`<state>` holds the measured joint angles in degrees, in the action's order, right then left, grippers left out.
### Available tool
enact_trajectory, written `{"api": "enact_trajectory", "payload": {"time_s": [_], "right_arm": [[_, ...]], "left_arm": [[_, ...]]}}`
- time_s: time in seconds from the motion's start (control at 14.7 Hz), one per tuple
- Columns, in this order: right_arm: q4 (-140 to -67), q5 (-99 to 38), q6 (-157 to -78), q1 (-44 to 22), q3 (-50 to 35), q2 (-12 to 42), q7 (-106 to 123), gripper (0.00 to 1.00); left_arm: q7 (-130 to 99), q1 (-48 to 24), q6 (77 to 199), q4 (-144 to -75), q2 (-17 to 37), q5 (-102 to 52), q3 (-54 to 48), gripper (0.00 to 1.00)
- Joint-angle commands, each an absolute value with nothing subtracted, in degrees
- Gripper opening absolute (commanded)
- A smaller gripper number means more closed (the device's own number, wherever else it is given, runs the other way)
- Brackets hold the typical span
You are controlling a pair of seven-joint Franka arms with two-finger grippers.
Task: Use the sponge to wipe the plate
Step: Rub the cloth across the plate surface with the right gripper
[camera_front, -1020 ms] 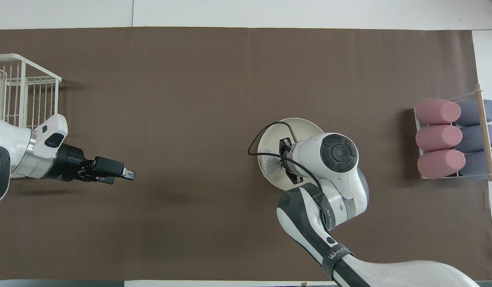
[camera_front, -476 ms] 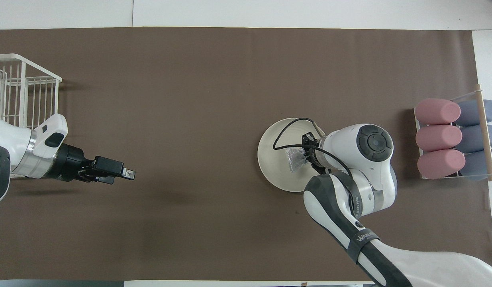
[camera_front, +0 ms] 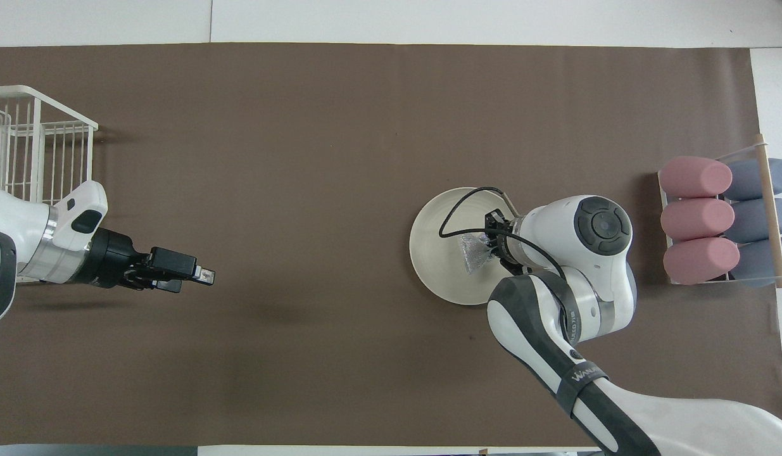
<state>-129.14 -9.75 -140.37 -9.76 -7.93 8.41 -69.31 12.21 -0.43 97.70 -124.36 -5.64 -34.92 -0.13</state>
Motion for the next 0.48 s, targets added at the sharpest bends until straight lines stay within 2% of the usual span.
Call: {"api": "enact_trajectory", "payload": {"time_s": [0.0, 0.41], "right_arm": [[-131.0, -9.8, -141.1, -6.7, -8.3, 8.7, -64.9, 0.0], [-131.0, -9.9, -141.4, -9.3, -8.5, 8.6, -71.0, 0.0]], "left_arm": [[11.1, -0.4, 98.5, -124.2, -6.1, -33.7, -0.4, 1.0], [11.0, -0.4, 98.9, -124.2, -6.1, -33.7, -0.4, 1.0]]}}
